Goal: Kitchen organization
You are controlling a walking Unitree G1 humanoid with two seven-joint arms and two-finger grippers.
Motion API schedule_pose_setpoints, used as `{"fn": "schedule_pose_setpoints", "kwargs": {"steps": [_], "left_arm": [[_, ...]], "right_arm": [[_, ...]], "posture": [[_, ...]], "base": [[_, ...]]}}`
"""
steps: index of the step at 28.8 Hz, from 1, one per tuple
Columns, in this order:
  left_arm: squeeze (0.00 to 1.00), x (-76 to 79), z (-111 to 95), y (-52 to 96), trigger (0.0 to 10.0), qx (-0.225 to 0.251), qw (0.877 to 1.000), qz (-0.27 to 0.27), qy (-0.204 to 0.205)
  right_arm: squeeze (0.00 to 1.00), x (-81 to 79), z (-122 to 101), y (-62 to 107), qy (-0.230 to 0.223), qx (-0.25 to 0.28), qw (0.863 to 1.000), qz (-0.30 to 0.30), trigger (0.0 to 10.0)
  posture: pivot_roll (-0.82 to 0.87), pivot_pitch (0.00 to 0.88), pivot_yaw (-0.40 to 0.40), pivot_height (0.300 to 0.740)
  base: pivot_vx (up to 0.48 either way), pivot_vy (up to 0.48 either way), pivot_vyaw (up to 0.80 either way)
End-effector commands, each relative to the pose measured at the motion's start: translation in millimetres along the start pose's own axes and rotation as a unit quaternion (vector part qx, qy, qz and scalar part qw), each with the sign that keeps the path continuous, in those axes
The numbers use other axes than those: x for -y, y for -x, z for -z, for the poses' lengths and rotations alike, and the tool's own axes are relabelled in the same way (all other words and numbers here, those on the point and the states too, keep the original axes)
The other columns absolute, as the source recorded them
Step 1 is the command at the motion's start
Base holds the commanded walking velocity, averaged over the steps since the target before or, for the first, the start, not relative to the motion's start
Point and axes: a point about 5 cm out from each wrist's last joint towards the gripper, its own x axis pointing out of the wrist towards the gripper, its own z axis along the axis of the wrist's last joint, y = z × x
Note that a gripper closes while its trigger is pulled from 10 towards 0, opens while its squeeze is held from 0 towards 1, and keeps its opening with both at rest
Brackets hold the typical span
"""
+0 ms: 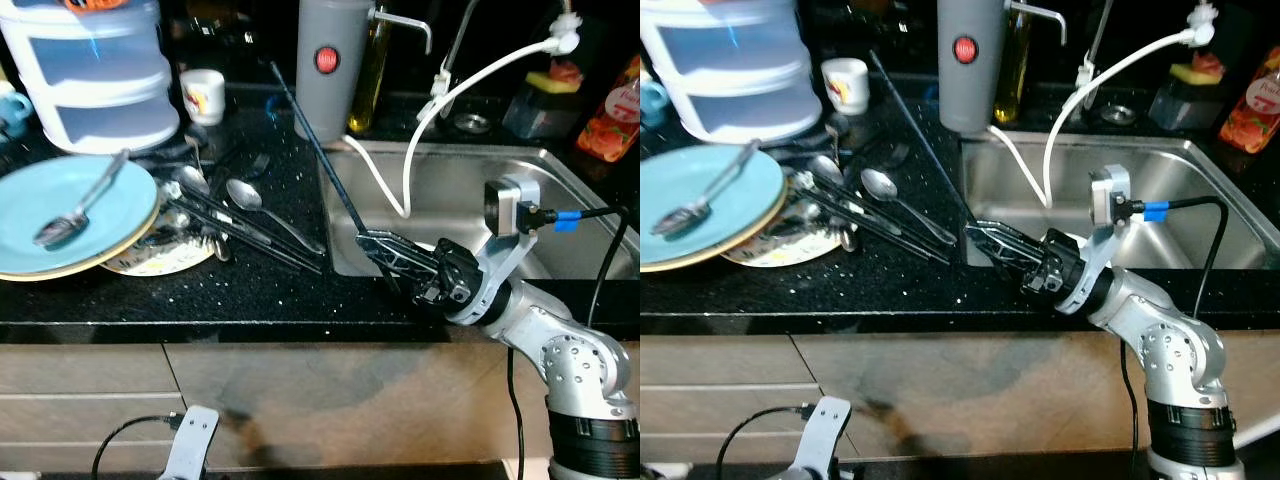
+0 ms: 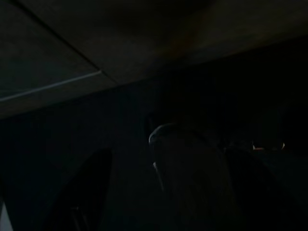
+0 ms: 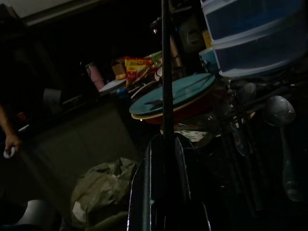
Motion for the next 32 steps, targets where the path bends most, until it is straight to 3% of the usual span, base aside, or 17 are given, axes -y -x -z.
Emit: {"fn": "schedule_pose_setpoints", "kwargs": {"steps": [1,10,14,17,18,24,25,27,32], "left_arm": [[0.0,-0.7,3.9,0.4,10.0,-0.006,1.0,-0.008,0.015],[0.0,-2.7,2.4,0.4,10.0,-0.008,0.999,-0.014,0.029],[0.0,-0.9,4.0,0.2,10.0,-0.012,0.999,-0.009,0.031],[0.0,0.8,6.1,0.0,10.0,-0.02,0.999,-0.003,0.029],[0.0,1.5,6.6,0.0,10.0,-0.021,0.999,-0.002,0.027],[0.0,3.2,9.8,0.1,10.0,-0.024,0.999,0.0,0.026],[0.0,3.7,13.8,0.7,10.0,-0.028,0.999,0.001,0.026],[0.0,3.7,14.8,0.9,10.0,-0.029,0.999,0.001,0.026],[0.0,5.2,22.4,2.0,10.0,-0.036,0.999,0.004,0.028]], "right_arm": [[0.0,1.4,-1.1,3.0,0.008,-0.001,1.0,0.008,10.0],[0.0,3.2,-1.4,1.2,0.014,-0.003,1.0,0.011,10.0],[0.0,11.7,-1.0,-3.0,0.042,-0.023,0.997,0.053,10.0],[0.0,33.9,-0.9,-8.9,0.074,-0.055,0.985,0.143,10.0],[0.0,47.8,-3.0,-11.5,0.096,-0.073,0.973,0.195,10.0],[0.0,61.3,-14.3,-16.9,0.129,-0.08,0.96,0.233,10.0],[0.0,66.0,-23.3,-18.6,0.152,-0.088,0.952,0.251,10.0],[0.0,67.1,-25.3,-18.9,0.157,-0.089,0.95,0.256,10.0],[0.0,82.1,-31.9,-15.2,0.181,-0.118,0.925,0.314,10.0]], "posture": [[0.08,0.025,-0.067,0.74],[0.08,0.024,-0.072,0.74],[0.08,0.023,-0.073,0.74],[0.08,0.022,-0.078,0.74],[0.08,0.026,-0.077,0.74],[0.09,0.033,-0.083,0.74],[0.09,0.038,-0.086,0.74],[0.09,0.038,-0.086,0.74],[0.09,0.063,-0.093,0.74]], "base": [[0.0,-0.465,0.0],[0.0,0.0,0.0],[0.0,0.0,0.0],[0.0,0.0,0.0],[0.0,0.0,0.0],[0.0,0.0,0.0],[0.0,0.0,0.0],[0.0,0.0,0.0],[0.0,0.0,-0.32]]}}
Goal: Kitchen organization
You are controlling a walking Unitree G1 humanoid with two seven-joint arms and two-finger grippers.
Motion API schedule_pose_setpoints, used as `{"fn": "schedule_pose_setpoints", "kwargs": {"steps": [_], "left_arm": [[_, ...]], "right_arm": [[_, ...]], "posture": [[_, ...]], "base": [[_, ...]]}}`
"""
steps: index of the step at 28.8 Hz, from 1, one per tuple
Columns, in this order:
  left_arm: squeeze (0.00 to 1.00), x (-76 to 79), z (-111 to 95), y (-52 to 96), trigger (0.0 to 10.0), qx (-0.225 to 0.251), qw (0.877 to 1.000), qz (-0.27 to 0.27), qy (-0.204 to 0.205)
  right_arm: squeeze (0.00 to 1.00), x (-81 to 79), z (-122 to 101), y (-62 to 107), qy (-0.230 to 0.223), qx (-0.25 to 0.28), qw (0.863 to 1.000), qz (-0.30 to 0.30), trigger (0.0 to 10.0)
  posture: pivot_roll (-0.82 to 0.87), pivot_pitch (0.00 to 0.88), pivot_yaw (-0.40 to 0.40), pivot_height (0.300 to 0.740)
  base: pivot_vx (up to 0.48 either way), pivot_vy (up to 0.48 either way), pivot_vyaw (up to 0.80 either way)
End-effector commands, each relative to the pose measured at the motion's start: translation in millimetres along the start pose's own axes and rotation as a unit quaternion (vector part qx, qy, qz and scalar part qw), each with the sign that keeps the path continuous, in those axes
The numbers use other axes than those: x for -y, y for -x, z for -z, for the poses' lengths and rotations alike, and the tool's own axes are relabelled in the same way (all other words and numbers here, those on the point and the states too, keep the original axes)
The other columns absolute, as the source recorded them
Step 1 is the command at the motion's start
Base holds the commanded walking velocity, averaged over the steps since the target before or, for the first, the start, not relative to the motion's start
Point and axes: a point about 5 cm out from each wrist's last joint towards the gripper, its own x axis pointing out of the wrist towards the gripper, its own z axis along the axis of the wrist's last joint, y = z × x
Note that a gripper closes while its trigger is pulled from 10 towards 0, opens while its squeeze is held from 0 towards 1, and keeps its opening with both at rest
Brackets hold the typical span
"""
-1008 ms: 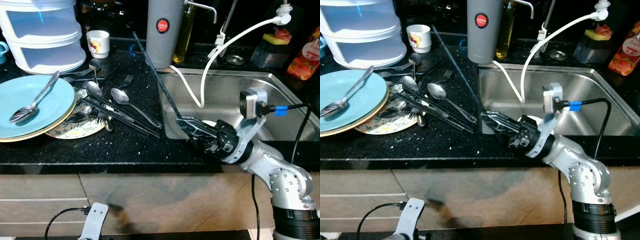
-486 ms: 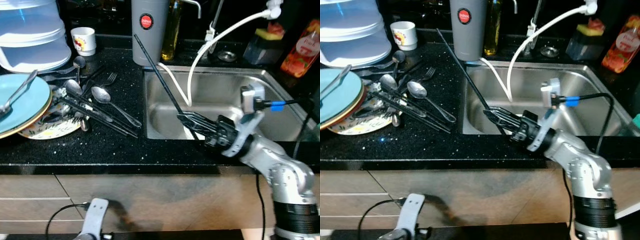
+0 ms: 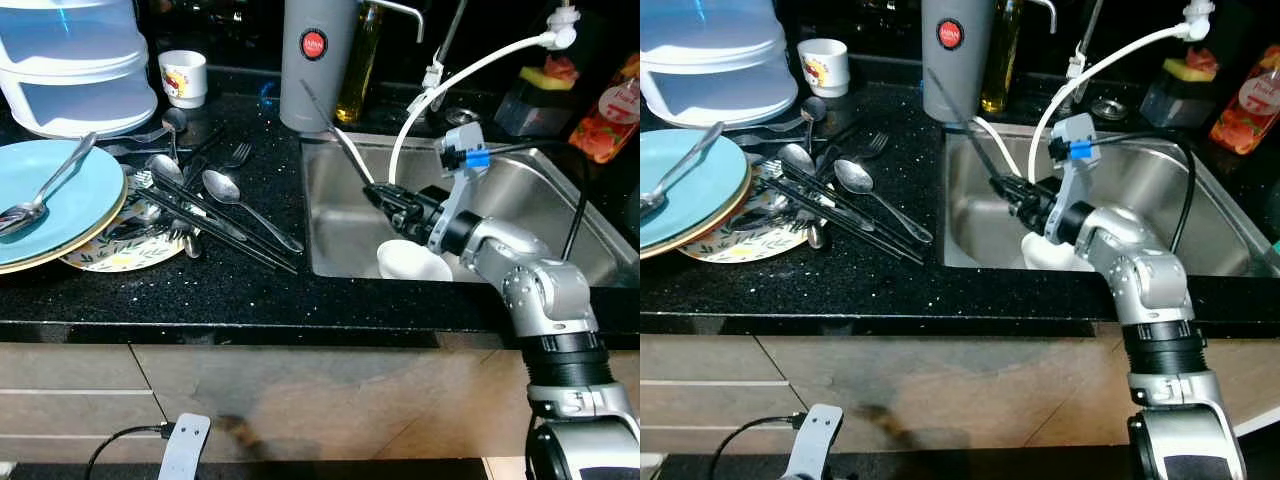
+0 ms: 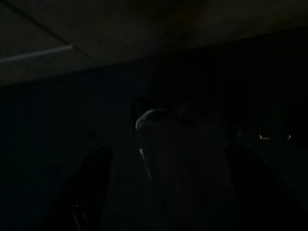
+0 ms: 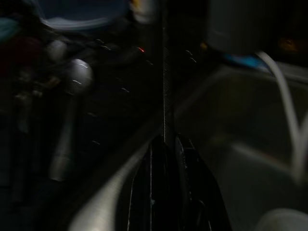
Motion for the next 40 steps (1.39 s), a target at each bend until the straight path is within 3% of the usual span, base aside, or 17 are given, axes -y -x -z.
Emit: {"fn": "schedule_pose_setpoints", "kwargs": {"steps": [1,11,13,15,19,21,29,31,34,36,37,38,40], "left_arm": [[0.0,5.4,12.1,0.3,10.0,-0.019,1.0,0.01,0.001],[0.0,8.5,22.0,1.4,10.0,-0.029,0.999,0.017,0.002],[0.0,10.4,27.0,1.9,10.0,-0.036,0.999,0.023,0.001],[0.0,12.0,32.0,2.5,10.0,-0.043,0.999,0.027,0.001],[0.0,13.8,36.2,3.1,10.0,-0.048,0.998,0.03,-0.001],[0.0,15.5,39.3,3.4,10.0,-0.052,0.998,0.034,-0.002],[0.0,16.7,44.6,4.5,10.0,-0.056,0.998,0.038,-0.004],[0.0,16.9,46.2,4.9,10.0,-0.058,0.998,0.039,-0.005],[0.0,16.9,47.4,5.3,10.0,-0.058,0.997,0.041,-0.004],[0.0,16.9,47.8,5.4,10.0,-0.058,0.997,0.042,-0.006],[0.0,16.9,48.1,5.5,10.0,-0.059,0.997,0.043,-0.007],[0.0,16.9,48.1,5.5,10.0,-0.059,0.997,0.043,-0.007],[0.0,17.2,48.4,5.5,10.0,-0.059,0.997,0.043,-0.008]], "right_arm": [[0.0,9.0,3.5,3.2,0.008,-0.011,1.0,0.026,10.0],[0.0,13.7,-0.9,-4.4,0.046,-0.027,0.998,0.037,10.0],[0.0,15.3,1.3,-9.2,0.075,-0.056,0.994,0.05,10.0],[0.0,16.2,6.9,-18.0,0.129,-0.101,0.984,0.065,10.0],[0.0,17.4,9.8,-26.7,0.153,-0.125,0.977,0.077,10.0],[0.0,24.4,9.4,-31.1,0.199,-0.158,0.962,0.098,10.0],[0.0,42.7,-5.1,-30.6,0.256,-0.197,0.936,0.139,10.0],[0.0,47.3,-7.4,-30.2,0.281,-0.216,0.924,0.141,10.0],[0.0,50.0,-3.4,-29.6,0.321,-0.26,0.904,0.109,10.0],[0.0,43.7,4.9,-29.1,0.345,-0.287,0.892,0.046,10.0],[0.0,39.4,8.3,-28.7,0.346,-0.296,0.89,0.007,10.0],[0.0,39.4,8.3,-28.7,0.346,-0.296,0.89,0.007,10.0],[0.0,33.7,8.5,-27.7,0.327,-0.292,0.898,-0.038,10.0]], "posture": [[0.09,0.063,-0.093,0.74],[0.08,0.103,-0.096,0.74],[0.08,0.111,-0.098,0.74],[0.07,0.123,-0.101,0.74],[0.08,0.132,-0.103,0.74],[0.08,0.145,-0.103,0.74],[0.08,0.16,-0.105,0.74],[0.08,0.164,-0.105,0.74],[0.08,0.17,-0.104,0.74],[0.08,0.173,-0.103,0.74],[0.08,0.174,-0.104,0.74],[0.08,0.174,-0.104,0.74],[0.08,0.175,-0.102,0.74]], "base": [[0.0,0.0,-0.75],[0.0,0.0,-0.38],[0.0,0.0,0.0],[0.0,0.0,0.0],[0.0,0.0,0.0],[0.0,0.0,0.0],[0.0,0.0,0.0],[0.0,0.0,0.0],[0.0,0.0,0.0],[0.0,0.0,0.0],[0.0,0.0,0.0],[0.0,0.0,0.0],[0.0,0.0,0.0]]}}
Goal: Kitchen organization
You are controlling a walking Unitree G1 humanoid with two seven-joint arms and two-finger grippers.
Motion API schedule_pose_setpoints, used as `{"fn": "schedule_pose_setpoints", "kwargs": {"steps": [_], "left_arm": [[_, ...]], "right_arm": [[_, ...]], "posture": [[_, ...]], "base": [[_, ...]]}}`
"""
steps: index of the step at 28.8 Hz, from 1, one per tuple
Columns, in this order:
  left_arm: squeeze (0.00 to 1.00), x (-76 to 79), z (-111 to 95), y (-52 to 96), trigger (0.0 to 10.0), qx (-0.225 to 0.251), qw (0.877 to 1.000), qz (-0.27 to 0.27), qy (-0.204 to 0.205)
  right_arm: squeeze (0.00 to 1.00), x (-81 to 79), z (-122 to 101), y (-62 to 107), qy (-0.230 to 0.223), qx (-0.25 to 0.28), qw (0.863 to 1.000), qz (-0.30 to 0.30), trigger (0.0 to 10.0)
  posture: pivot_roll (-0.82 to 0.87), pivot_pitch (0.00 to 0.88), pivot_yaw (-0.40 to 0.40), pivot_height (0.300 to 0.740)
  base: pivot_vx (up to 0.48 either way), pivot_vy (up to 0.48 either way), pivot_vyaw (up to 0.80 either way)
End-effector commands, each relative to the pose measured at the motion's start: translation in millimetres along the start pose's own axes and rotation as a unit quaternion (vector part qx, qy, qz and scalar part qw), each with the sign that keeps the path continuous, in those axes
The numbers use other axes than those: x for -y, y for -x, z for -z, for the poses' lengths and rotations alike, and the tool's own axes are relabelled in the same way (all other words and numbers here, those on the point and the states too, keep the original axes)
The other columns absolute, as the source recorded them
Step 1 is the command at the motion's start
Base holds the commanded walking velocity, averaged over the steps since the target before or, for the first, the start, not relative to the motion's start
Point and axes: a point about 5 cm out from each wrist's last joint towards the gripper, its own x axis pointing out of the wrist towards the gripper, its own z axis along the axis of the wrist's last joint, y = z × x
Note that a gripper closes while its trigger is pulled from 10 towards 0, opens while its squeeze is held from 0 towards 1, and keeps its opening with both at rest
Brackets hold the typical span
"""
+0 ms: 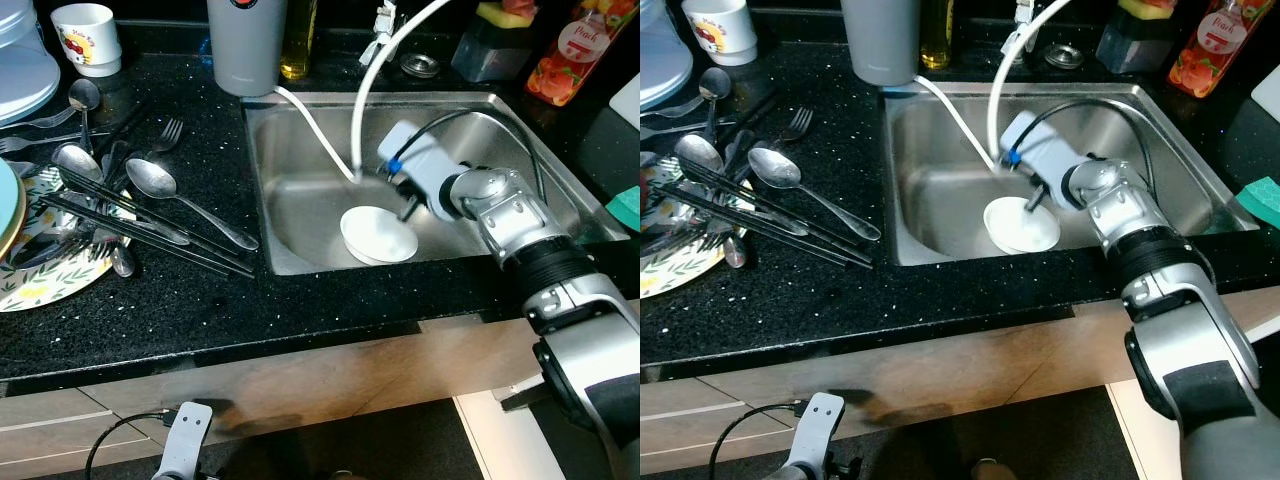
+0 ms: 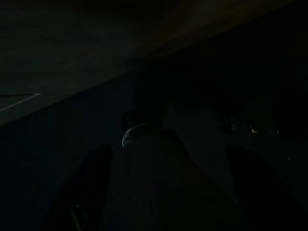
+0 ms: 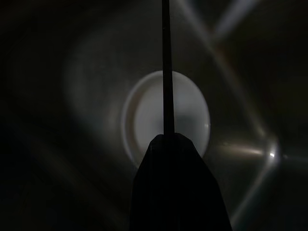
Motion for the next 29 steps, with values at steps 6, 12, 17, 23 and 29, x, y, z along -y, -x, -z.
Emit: {"fn": "schedule_pose_setpoints", "kwargs": {"steps": [6,12,17,23,29], "left_arm": [[0.0,14.9,44.0,5.2,10.0,-0.078,0.997,0.025,0.013],[0.0,16.5,42.4,4.5,10.0,-0.074,0.997,0.027,0.013],[0.0,16.9,40.8,3.9,10.0,-0.073,0.997,0.028,0.011],[0.0,15.9,36.6,3.0,10.0,-0.069,0.997,0.027,0.01],[0.0,14.6,32.0,2.0,10.0,-0.066,0.997,0.025,0.008]], "right_arm": [[0.0,5.4,10.8,3.6,0.06,-0.039,0.997,-0.006,10.0],[0.66,0.3,8.7,-0.8,0.05,-0.04,0.998,-0.022,10.0],[1.0,-1.9,10.4,-1.4,0.043,-0.035,0.998,-0.031,10.0],[0.0,5.8,-2.7,7.6,-0.073,0.088,0.993,-0.029,10.0],[0.0,7.6,-26.7,20.3,-0.24,0.294,0.924,-0.044,10.0]], "posture": [[0.08,0.171,-0.105,0.74],[0.08,0.161,-0.103,0.74],[0.08,0.152,-0.101,0.74],[0.07,0.135,-0.098,0.74],[0.07,0.119,-0.092,0.74]], "base": [[0.0,0.0,0.0],[0.0,0.0,0.0],[0.0,0.0,0.0],[0.0,0.0,0.0],[0.0,0.0,0.0]]}}
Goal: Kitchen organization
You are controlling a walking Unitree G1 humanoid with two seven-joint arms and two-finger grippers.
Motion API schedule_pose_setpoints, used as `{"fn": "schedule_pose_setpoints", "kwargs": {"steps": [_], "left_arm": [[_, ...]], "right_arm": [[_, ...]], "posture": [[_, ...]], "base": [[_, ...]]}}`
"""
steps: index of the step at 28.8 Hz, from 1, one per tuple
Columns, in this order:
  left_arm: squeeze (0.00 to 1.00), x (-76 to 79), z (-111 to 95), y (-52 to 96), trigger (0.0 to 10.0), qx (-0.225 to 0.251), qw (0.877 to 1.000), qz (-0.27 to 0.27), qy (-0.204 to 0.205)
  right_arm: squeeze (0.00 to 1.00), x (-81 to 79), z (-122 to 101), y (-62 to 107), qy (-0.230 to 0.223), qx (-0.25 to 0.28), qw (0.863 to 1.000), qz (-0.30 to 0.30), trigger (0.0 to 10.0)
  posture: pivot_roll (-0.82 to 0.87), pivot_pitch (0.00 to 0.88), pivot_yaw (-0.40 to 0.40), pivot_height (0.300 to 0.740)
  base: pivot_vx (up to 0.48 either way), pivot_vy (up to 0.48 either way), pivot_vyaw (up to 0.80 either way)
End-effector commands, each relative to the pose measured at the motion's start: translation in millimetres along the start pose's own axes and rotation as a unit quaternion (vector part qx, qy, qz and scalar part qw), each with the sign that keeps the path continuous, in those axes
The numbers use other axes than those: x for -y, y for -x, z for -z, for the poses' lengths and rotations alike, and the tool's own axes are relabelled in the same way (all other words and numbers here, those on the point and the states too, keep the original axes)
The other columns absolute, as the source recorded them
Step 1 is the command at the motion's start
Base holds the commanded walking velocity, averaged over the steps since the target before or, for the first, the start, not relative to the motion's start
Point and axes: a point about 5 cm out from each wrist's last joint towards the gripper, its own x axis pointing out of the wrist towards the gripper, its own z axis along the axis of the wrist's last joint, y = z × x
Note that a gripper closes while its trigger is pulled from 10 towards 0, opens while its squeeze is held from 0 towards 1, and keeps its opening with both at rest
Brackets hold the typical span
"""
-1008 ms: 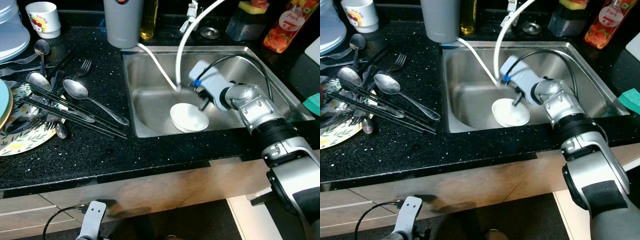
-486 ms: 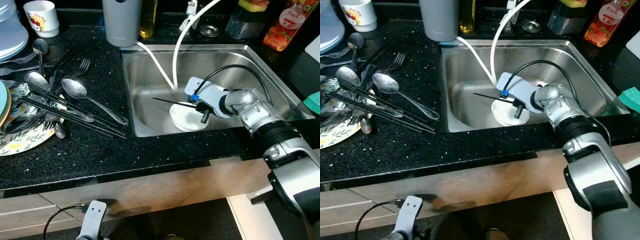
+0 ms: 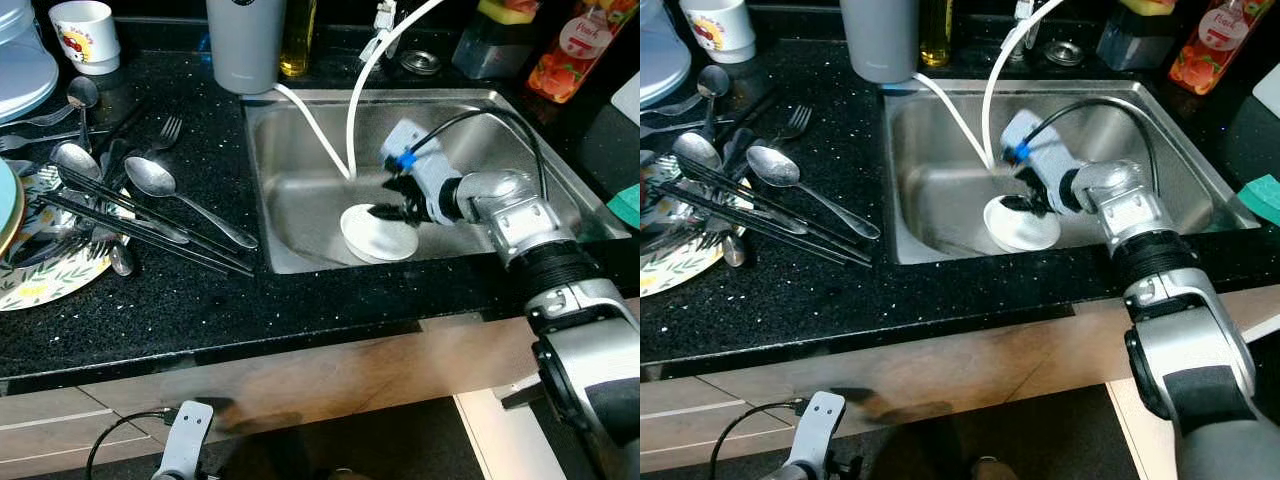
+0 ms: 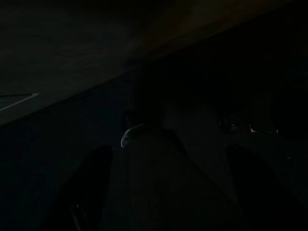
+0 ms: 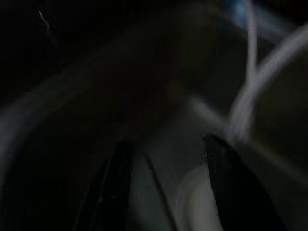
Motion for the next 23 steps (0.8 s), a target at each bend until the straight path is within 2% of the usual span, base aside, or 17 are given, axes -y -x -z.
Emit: {"fn": "schedule_pose_setpoints", "kwargs": {"steps": [1,2,4,5,8,11,12,19,23], "left_arm": [[0.0,13.8,31.7,2.0,10.0,-0.065,0.998,0.022,0.01],[0.0,13.8,30.5,1.7,10.0,-0.063,0.998,0.023,0.011],[0.0,13.8,30.5,1.7,10.0,-0.063,0.998,0.023,0.011],[0.0,13.8,28.6,1.3,10.0,-0.061,0.998,0.022,0.01],[0.0,11.8,21.9,0.1,10.0,-0.054,0.998,0.02,0.007],[0.0,10.9,20.5,0.0,10.0,-0.053,0.998,0.019,0.007],[0.0,8.9,17.5,-0.2,10.0,-0.051,0.999,0.016,0.006],[0.0,3.1,11.3,-0.2,10.0,-0.042,0.999,0.006,0.009],[0.0,0.7,10.5,0.2,10.0,-0.041,0.999,0.003,0.01]], "right_arm": [[0.0,0.7,-0.9,5.5,-0.055,0.051,0.997,0.004,10.0],[0.0,-2.2,-1.5,5.6,-0.082,0.081,0.993,0.001,10.0],[0.0,-2.2,-1.5,5.6,-0.082,0.081,0.993,0.001,10.0],[0.0,-5.4,-0.9,4.8,-0.122,0.113,0.986,0.004,10.0],[0.0,-17.8,-0.8,0.0,-0.16,0.178,0.971,0.003,10.0],[0.0,-21.2,-1.0,-2.3,-0.165,0.186,0.969,0.0,10.0],[0.0,-27.8,-1.5,-6.4,-0.178,0.198,0.964,-0.008,10.0],[0.0,-39.0,-1.7,-10.1,-0.213,0.224,0.951,-0.001,10.0],[0.0,-44.1,0.6,-11.7,-0.215,0.22,0.952,0.004,10.0]], "posture": [[0.08,0.113,-0.089,0.74],[0.08,0.113,-0.089,0.74],[0.08,0.113,-0.089,0.74],[0.08,0.109,-0.086,0.74],[0.09,0.088,-0.081,0.74],[0.09,0.085,-0.078,0.74],[0.09,0.08,-0.077,0.74],[0.11,0.066,-0.071,0.74],[0.11,0.065,-0.07,0.74]], "base": [[0.0,0.0,0.0],[0.0,0.0,0.0],[0.0,0.0,0.0],[0.0,0.0,0.7],[0.0,0.0,0.71],[0.0,0.0,0.65],[0.0,0.0,0.65],[0.0,0.0,0.65],[0.0,0.0,0.65]]}}
